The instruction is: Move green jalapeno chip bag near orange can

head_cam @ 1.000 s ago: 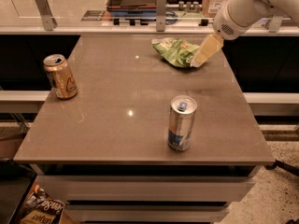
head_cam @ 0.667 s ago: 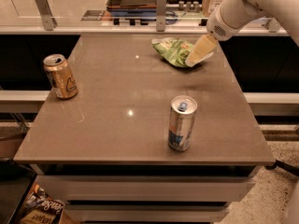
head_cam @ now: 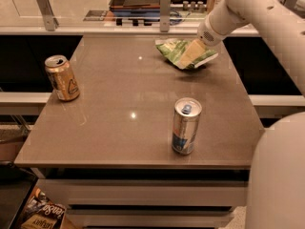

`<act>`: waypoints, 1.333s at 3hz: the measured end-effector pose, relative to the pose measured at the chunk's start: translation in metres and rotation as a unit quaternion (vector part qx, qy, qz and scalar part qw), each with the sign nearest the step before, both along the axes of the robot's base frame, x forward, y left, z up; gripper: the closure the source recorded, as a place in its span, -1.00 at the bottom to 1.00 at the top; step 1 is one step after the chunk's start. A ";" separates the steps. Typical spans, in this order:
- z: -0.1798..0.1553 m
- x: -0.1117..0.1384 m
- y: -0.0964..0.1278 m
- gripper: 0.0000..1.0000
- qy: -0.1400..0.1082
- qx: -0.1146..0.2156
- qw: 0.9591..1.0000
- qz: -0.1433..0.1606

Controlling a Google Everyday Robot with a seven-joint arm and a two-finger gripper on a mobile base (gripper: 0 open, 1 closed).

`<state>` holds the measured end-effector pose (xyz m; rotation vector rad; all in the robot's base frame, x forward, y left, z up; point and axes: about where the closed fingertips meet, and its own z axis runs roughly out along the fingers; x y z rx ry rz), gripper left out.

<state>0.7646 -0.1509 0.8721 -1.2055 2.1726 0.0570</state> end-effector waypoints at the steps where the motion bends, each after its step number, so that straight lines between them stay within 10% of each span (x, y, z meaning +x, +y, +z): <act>1: -0.024 0.012 0.006 -1.00 0.022 0.001 1.000 -0.008; 2: -0.040 0.020 0.005 -1.00 0.036 -0.007 0.999 -0.018; 4: -0.046 0.020 0.008 -0.19 0.040 -0.007 0.999 -0.015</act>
Offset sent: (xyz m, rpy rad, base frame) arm 0.0291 -0.0029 -0.0506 -0.0326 0.0977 -0.0725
